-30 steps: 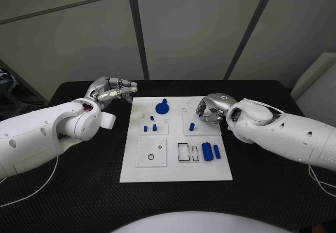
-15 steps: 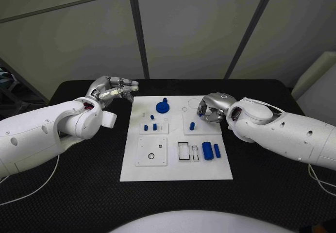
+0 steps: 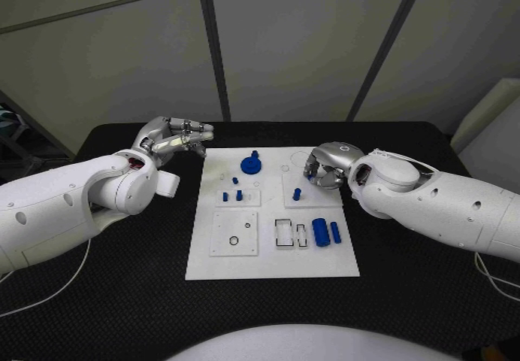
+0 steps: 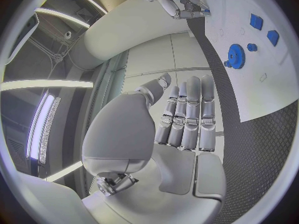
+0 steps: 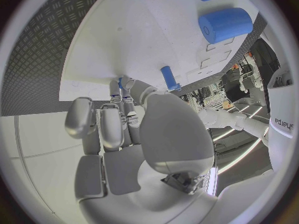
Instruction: Assemble the parts on the task board
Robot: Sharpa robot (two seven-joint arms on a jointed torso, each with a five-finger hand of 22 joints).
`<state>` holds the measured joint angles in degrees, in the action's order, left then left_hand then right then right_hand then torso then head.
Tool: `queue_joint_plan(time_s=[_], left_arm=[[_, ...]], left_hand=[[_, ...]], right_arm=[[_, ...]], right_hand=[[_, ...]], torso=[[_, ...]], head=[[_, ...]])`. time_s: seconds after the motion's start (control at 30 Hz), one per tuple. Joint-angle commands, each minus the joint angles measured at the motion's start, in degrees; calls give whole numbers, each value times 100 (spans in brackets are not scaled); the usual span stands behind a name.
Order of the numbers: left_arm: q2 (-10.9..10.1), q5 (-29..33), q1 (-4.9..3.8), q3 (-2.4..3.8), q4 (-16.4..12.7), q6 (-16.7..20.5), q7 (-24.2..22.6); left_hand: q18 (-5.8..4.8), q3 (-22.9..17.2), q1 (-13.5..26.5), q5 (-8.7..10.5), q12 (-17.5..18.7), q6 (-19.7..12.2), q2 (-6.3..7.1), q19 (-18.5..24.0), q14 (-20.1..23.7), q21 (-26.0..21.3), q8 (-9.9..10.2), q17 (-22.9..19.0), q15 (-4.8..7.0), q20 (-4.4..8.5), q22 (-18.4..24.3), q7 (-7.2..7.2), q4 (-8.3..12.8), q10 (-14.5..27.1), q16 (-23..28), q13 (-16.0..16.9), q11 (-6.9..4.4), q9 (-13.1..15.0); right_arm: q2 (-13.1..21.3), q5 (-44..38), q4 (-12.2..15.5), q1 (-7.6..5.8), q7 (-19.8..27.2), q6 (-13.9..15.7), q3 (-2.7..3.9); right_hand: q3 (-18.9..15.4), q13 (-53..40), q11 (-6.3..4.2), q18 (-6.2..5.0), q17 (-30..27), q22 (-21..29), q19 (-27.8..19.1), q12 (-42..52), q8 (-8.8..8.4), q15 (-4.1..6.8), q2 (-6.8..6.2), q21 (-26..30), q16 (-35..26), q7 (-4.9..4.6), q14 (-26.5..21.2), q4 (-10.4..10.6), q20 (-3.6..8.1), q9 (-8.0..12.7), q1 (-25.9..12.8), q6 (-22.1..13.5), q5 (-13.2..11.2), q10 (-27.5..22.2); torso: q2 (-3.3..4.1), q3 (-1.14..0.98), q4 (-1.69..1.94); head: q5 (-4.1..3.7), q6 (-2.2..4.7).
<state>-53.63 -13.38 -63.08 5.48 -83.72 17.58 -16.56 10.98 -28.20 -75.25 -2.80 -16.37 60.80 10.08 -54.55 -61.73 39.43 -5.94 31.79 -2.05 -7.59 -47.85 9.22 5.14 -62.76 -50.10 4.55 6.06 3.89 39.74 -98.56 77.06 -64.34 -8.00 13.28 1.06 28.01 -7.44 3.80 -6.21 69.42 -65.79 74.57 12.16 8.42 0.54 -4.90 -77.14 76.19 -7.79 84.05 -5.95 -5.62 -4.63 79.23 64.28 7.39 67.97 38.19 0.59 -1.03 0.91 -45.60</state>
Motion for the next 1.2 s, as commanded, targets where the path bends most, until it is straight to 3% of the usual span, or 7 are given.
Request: queue_joint_plan(time_s=[0.03,0.3,0.5,0.83,0.97,1.2], left_arm=[[11,29,-8,5,6,-83,-40],[18,29,-8,5,31,-88,-39],[20,29,-8,5,47,-89,-38],[9,29,-8,5,66,-103,-46],[6,29,-8,5,67,-112,-49],[22,29,-8,5,65,-123,-62]], left_hand=[[-63,40,-9,7,-25,-16,-44,6,39,-22,35,-14,3,-31,12,44,-10,44,35,4,1,-9],[-65,51,-24,6,-30,-27,-66,11,61,-53,45,-39,-6,-38,30,53,-6,75,54,4,10,-8],[-65,59,-39,6,-35,-50,-85,14,77,-77,60,-60,-13,-43,44,65,-2,105,67,4,21,-10],[-66,67,-47,7,-38,-61,-93,15,86,-91,67,-72,-18,-46,51,73,2,125,74,3,28,-10],[-66,69,-49,7,-39,-64,-95,16,89,-95,69,-76,-20,-47,53,75,3,132,76,2,30,-10],[-66,69,-49,7,-39,-64,-95,16,89,-95,69,-76,-20,-47,53,75,3,132,76,2,30,-10]], right_arm=[[-8,-226,9,12,-183,-75,-12],[73,-273,146,16,-194,460,-11],[169,-235,278,15,-182,673,-8],[329,-119,524,12,-129,1038,0],[445,2,773,12,-144,1055,2],[568,185,1457,13,-136,1096,4]], right_hand=[[-32,8,12,104,-8,-10,-3,-24,-33,9,-16,-28,29,-23,240,6,8,-2,-78,-21,-22,-16],[-2,17,18,121,9,-102,47,-69,-56,6,32,-81,54,-34,245,2,3,5,-83,-12,95,-3],[4,19,20,126,15,-127,61,-79,-60,3,40,-95,61,-36,246,2,1,6,-87,-9,121,0],[18,19,18,136,39,-182,94,-88,-61,3,53,-126,82,-35,252,-8,0,5,-77,5,148,13],[26,20,19,138,40,-196,100,-98,-64,3,53,-136,88,-36,253,-21,-1,5,-73,16,191,24],[27,20,21,139,36,-204,103,-104,-67,2,51,-141,88,-39,252,-22,-1,6,-77,17,207,26]], torso=[[-1,1,-1],[3,-1,4],[-2,8,-2],[-4,-3,-2],[-4,2,4],[-3,-3,-9]], head=[[-7,-4],[-12,-2],[-5,-4],[20,10],[29,7],[103,33]])
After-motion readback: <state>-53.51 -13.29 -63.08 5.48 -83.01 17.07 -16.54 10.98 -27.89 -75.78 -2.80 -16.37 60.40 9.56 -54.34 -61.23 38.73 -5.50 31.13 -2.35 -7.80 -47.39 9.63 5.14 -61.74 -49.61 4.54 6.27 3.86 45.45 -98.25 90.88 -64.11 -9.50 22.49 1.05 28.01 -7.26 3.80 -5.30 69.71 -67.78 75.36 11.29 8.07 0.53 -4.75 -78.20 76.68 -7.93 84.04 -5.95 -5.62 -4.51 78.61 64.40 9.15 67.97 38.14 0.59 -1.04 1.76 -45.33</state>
